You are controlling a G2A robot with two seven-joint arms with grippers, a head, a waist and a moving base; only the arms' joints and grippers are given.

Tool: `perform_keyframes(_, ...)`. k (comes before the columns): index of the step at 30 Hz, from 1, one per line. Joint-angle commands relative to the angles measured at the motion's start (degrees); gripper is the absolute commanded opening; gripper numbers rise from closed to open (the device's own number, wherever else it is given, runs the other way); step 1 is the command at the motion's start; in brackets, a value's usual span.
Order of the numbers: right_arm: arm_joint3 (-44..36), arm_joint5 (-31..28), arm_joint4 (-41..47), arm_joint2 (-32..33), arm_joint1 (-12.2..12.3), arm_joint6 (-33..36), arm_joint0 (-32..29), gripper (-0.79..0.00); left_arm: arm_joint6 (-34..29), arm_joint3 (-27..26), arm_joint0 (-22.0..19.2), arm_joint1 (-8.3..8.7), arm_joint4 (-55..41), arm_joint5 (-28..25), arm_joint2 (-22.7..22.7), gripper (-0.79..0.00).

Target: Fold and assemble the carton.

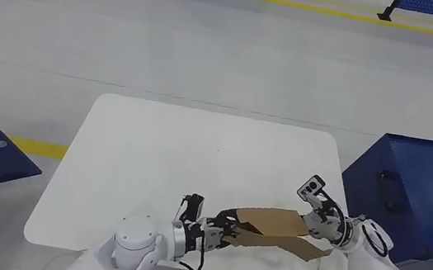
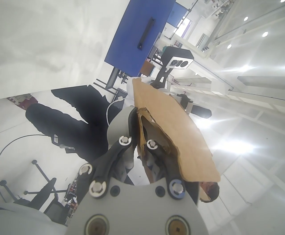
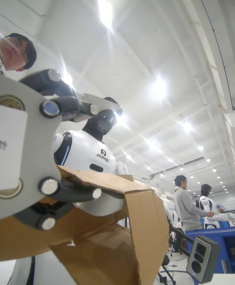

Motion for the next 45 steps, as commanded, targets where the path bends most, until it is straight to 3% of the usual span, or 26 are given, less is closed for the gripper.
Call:
perform_keyframes(1, 0.2, -1.2, -1.3, 0.1, 0.1, 0.0, 0.3, -0.268, -0.1, 0.0, -0.1, -0.03, 0.0, -0.1, 0.3, -0.785)
perform_keyframes(2, 0.3, -2.0, -2.4, -0.2, 0.1, -0.2, 0.3, -0.274, -0.1, 0.1, -0.1, -0.04, 0.0, -0.2, 0.4, -0.785)
perform_keyframes(3, 0.4, -2.4, -3.0, -0.5, 0.0, -0.3, 0.4, -0.369, -0.1, 0.1, -0.1, -0.04, 0.1, -0.2, 0.6, -0.785)
perform_keyframes(4, 0.5, -2.8, -3.5, -0.8, 0.0, -0.3, 0.4, -0.409, -0.1, 0.2, -0.2, -0.05, 0.1, -0.2, 0.7, -0.785)
perform_keyframes(10, 0.7, -3.3, -4.7, -1.8, -0.1, 0.0, 0.6, -0.539, 0.1, 0.3, -0.3, -0.05, 0.4, -0.3, 1.1, -0.785)
perform_keyframes(12, 0.8, -3.5, -5.1, -1.8, 0.0, 0.0, 0.6, -0.751, 0.1, 0.3, -0.3, -0.03, 0.4, -0.1, 1.2, -0.785)
perform_keyframes(13, 0.9, -3.5, -5.1, -1.8, 0.0, 0.0, 0.6, -0.785, 0.2, 0.3, -0.3, -0.03, 0.3, -0.2, 1.2, -0.785)
perform_keyframes(17, 1.2, -3.9, -5.6, -1.5, 0.2, 0.0, 0.8, -0.785, 0.3, 0.3, -0.3, 0.01, 0.2, -0.2, 1.2, -0.785)
perform_keyframes(18, 1.4, -4.1, -5.4, -1.4, 0.2, 0.0, 0.8, -0.785, 0.5, 0.3, -0.3, 0.03, 0.3, -0.2, 1.1, -0.674)
perform_keyframes(19, 1.5, -4.4, -5.3, -1.2, 0.2, 0.0, 0.9, -0.785, 1.1, 0.2, -0.1, 0.03, 0.1, -0.5, 0.8, -0.422)
perform_keyframes(20, 1.8, -4.8, -5.0, -0.9, 0.2, -0.1, 0.9, -0.785, 1.7, 0.1, 0.0, 0.01, -0.3, -0.5, 0.5, 0.0)
perform_keyframes(26, 3.5, -13.2, -5.4, 1.3, 0.1, -4.2, 1.8, -0.785, 5.0, -1.2, 0.9, 0.37, -1.7, -2.1, -3.6, 0.0)
perform_keyframes(31, 3.5, -13.2, -5.4, 1.3, 0.1, -4.2, 1.8, -0.785, 12.0, -2.8, 2.5, 0.76, -2.6, -8.4, -10.5, 0.0)
perform_keyframes(37, 0.8, -17.9, -10.0, 1.3, 0.2, -6.3, 0.3, -0.785, 12.0, -2.8, 2.5, 0.76, -2.6, -8.4, -10.5, 0.0)
perform_keyframes(42, -1.1, -21.3, -14.6, 1.0, 0.4, -5.4, -0.8, -0.785, 8.3, -11.2, 5.1, 1.58, 13.6, -20.7, -7.9, 0.0)
perform_keyframes(45, -1.5, -23.0, -16.7, 0.8, 0.5, -5.1, -0.9, -0.785, 7.3, -14.7, 7.7, 1.85, 18.0, -28.2, -7.2, 0.0)
